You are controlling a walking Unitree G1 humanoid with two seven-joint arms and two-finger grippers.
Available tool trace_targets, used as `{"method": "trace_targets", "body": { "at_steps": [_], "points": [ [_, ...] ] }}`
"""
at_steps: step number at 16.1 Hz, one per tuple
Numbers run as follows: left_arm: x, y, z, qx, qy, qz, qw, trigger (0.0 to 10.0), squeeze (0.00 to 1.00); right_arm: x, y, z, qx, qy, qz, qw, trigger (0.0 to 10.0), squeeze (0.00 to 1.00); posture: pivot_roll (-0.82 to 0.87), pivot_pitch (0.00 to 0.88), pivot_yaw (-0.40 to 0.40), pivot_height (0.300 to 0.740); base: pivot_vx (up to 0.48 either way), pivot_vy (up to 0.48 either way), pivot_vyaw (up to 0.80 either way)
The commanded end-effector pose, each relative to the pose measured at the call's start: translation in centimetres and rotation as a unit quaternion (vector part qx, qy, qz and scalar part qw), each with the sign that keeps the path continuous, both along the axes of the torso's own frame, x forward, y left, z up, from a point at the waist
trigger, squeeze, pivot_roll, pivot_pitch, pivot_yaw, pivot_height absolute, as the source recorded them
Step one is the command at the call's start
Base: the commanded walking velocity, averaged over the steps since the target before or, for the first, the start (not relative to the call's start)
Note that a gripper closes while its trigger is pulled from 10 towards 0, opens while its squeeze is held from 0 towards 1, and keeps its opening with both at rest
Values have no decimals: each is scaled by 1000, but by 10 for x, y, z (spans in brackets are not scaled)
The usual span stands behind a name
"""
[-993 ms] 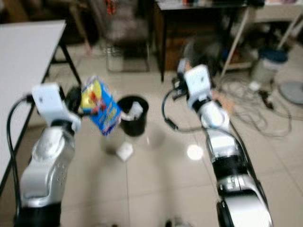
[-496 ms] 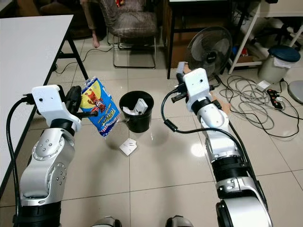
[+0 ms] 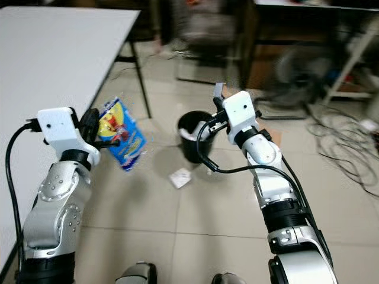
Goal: Picking trash to rubbish bin
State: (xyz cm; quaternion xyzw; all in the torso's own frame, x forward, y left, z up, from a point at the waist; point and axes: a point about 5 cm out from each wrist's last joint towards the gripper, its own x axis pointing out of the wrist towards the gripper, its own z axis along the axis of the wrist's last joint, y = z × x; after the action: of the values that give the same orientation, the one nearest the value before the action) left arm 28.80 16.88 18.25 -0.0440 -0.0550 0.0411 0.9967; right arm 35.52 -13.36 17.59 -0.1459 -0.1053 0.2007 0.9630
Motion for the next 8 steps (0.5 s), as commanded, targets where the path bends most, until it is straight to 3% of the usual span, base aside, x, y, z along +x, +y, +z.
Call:
{"method": "trace_targets", "body": {
  "at_steps": [1, 4, 8],
  "points": [
    [0, -1, -1, 2, 6, 0, 1000, 0, 0, 0, -2, 5, 5, -5, -1, 1000, 10000, 0, -62, 110, 19, 740, 0, 0, 0],
    [-1, -2, -1, 2, 4, -6, 1000, 0, 0, 0, -2, 5, 5, -4, -2, 1000, 10000, 0, -62, 110, 19, 740, 0, 0, 0],
    [-1, 2, -1, 6, 5, 1, 1000, 0, 0, 0, -3, 4, 7, -2, -5, 1000, 10000, 0, -62, 110, 19, 740, 380, 0, 0]
  ]
}}
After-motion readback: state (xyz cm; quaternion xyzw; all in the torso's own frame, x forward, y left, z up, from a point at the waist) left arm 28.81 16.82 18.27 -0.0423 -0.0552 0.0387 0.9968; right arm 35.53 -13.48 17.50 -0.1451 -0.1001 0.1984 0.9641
